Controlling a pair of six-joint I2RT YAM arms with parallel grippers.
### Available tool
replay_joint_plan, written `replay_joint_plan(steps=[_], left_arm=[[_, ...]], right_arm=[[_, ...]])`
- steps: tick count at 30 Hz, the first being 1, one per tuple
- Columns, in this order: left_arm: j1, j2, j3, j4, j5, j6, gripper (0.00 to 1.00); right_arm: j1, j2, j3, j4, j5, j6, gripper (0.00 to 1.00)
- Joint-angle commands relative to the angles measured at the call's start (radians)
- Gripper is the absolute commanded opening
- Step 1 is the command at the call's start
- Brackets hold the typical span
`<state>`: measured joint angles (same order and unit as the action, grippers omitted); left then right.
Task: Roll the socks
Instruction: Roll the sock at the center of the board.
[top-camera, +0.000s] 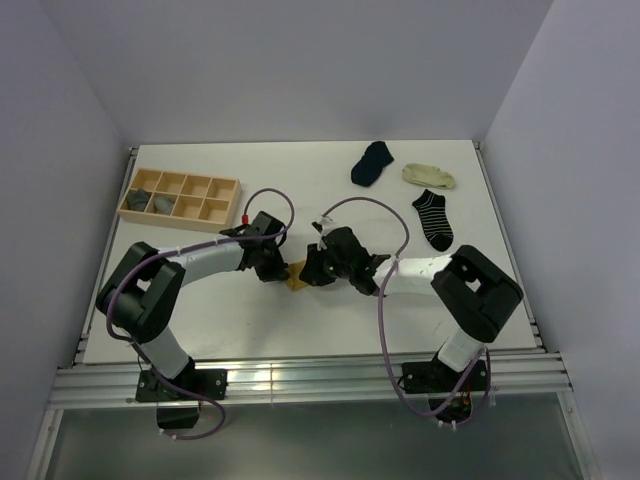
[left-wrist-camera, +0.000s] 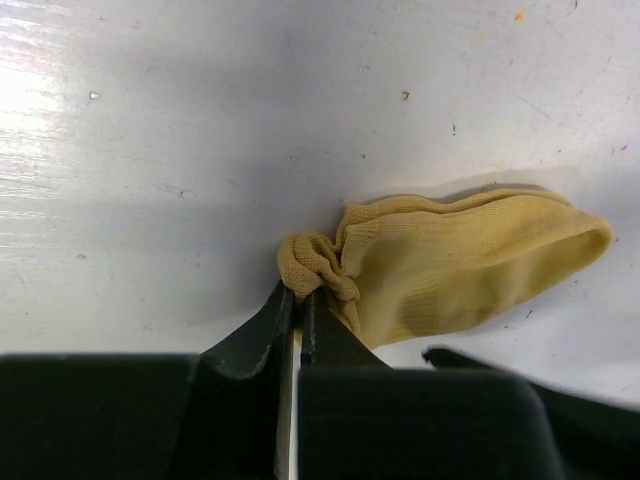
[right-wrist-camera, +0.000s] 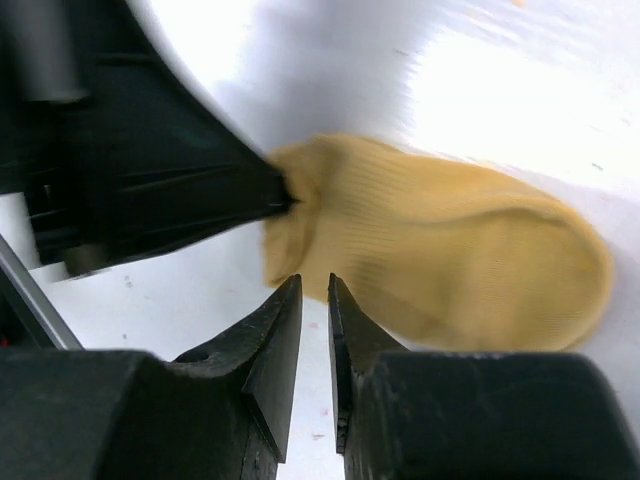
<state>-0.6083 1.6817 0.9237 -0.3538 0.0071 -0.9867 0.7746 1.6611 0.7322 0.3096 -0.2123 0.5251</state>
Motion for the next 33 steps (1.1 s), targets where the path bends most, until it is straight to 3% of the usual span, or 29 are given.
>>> replay_joint_plan(steps=[1,5,11,33], left_arm=[[0.002,0.03,-0.017,-0.168,-0.073,0.056,0.0],[0.002,0.035,-0.002,-0.186,-0.07,0.069,0.0],[0.002,0.038,0.024,-0.212,-0.073,0.085,0.0],[0.002,0.078,0.079,-0.235,-0.061,0.098,0.0]], right_arm=[[0.08,-0.069,0.024,-0.026,0.166,-0.102,0.25],[0.144,-0.058,0.053,-0.006,0.235,-0.166,0.31],[0.206,0.011,0.078,0.045,0.275,-0.22,0.31],[0.307,0.124,0.116,0.135,0.401,-0.341,0.35]])
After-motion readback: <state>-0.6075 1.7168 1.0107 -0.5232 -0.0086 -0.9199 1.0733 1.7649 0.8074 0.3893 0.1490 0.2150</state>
